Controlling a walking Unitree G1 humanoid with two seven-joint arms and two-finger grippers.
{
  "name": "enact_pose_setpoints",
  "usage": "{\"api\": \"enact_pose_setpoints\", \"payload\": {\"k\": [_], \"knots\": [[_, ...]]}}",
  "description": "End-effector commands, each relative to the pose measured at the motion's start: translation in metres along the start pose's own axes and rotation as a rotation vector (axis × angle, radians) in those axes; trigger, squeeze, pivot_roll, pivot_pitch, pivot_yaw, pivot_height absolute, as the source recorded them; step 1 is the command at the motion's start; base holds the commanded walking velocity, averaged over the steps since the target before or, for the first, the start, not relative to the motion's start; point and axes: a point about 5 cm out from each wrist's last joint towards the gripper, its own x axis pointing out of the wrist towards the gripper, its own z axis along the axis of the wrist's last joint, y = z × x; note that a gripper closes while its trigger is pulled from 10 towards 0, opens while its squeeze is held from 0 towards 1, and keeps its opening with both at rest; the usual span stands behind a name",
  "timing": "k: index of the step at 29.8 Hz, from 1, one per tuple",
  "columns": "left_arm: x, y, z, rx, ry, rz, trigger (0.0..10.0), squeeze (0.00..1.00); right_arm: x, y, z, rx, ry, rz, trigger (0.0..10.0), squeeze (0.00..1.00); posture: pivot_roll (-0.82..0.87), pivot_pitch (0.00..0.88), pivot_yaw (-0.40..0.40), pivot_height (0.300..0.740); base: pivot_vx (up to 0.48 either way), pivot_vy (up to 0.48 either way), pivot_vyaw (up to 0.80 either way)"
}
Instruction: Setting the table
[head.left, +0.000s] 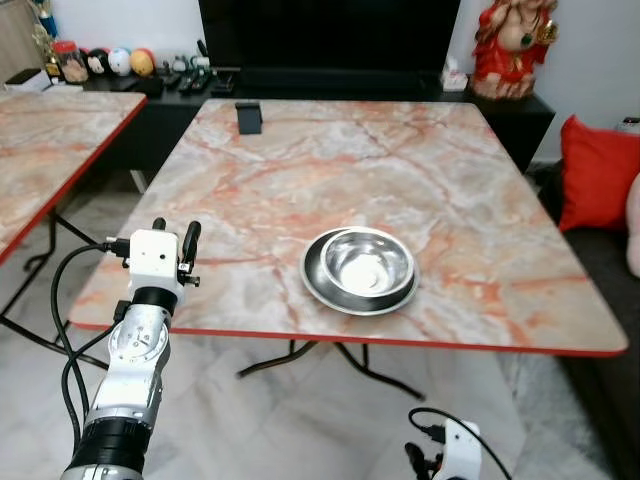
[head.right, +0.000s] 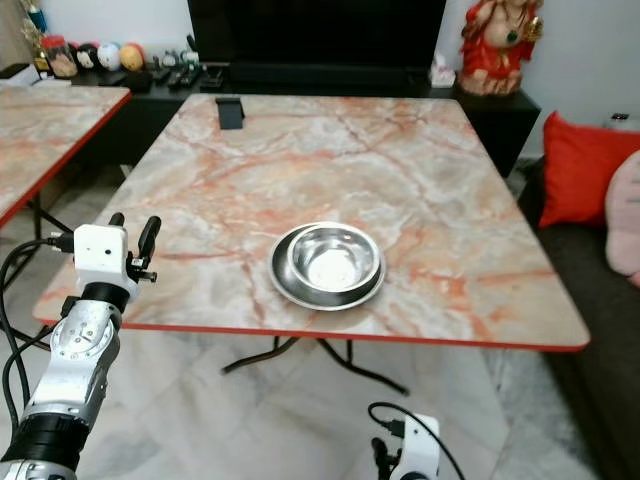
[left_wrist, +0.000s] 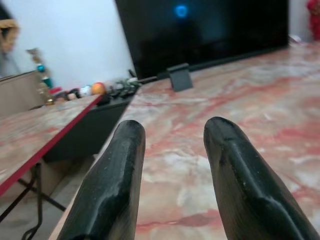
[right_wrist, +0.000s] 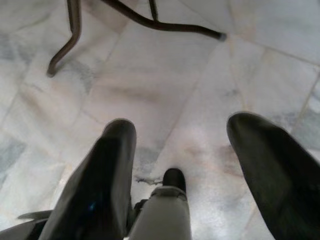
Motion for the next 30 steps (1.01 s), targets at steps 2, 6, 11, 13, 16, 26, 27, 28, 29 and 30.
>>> {"api": "enact_pose_setpoints", "payload": {"k": [2, 6, 11, 13, 16, 26, 27, 28, 29, 30], "knots": [[0.002, 0.002, 0.003, 0.018, -0.018, 0.002, 10.0, 0.00, 0.000, 0.002, -0.002, 0.006, 0.004, 0.003, 10.0, 0.00, 0.01, 0.000, -0.005, 0.740, 0.000, 0.480, 0.00], [0.002, 0.002, 0.003, 0.017, -0.015, 0.003, 10.0, 0.00, 0.000, 0.003, -0.002, 0.005, 0.005, 0.004, 10.0, 0.00, 0.01, 0.000, -0.006, 0.740, 0.000, 0.480, 0.00], [0.002, 0.002, 0.002, 0.015, -0.011, 0.007, 10.0, 0.00, 0.000, 0.002, -0.002, 0.004, 0.004, 0.005, 10.0, 0.00, 0.01, 0.000, -0.007, 0.740, 0.000, 0.459, 0.00], [0.001, 0.004, 0.001, 0.007, -0.007, 0.018, 10.0, 0.00, 0.000, 0.002, -0.001, 0.004, 0.003, 0.005, 10.0, 0.00, 0.01, 0.000, -0.008, 0.740, 0.000, 0.353, 0.00], [0.000, 0.006, -0.001, 0.002, -0.003, 0.028, 10.0, 0.00, 0.000, 0.002, -0.001, 0.004, 0.003, 0.005, 10.0, 0.00, 0.01, 0.000, -0.009, 0.740, 0.000, 0.317, 0.00], [-0.004, 0.008, -0.007, -0.013, 0.017, 0.046, 10.0, 0.00, 0.000, 0.003, -0.001, 0.004, 0.003, 0.008, 10.0, 0.00, 0.01, 0.000, -0.006, 0.740, 0.000, 0.000, 0.00], [-0.004, 0.008, -0.007, -0.016, 0.020, 0.048, 10.0, 0.00, 0.000, 0.003, -0.001, 0.004, 0.003, 0.008, 10.0, 0.00, 0.01, 0.000, -0.006, 0.740, 0.000, 0.000, 0.00], [-0.004, 0.008, -0.009, -0.017, 0.030, 0.050, 10.0, 0.00, 0.000, 0.003, -0.001, 0.004, 0.003, 0.008, 10.0, 0.00, 0.01, 0.000, -0.006, 0.740, 0.000, 0.000, 0.00], [-0.005, 0.008, -0.012, -0.022, 0.042, 0.050, 10.0, 0.00, 0.000, 0.003, -0.001, 0.004, 0.003, 0.008, 10.0, 0.00, 0.01, 0.000, -0.006, 0.740, 0.000, 0.000, 0.00], [-0.005, 0.008, -0.015, -0.029, 0.057, 0.053, 10.0, 0.00, 0.000, 0.003, -0.001, 0.004, 0.003, 0.009, 10.0, 0.00, 0.01, 0.000, -0.006, 0.740, 0.000, 0.000, 0.00]]}}
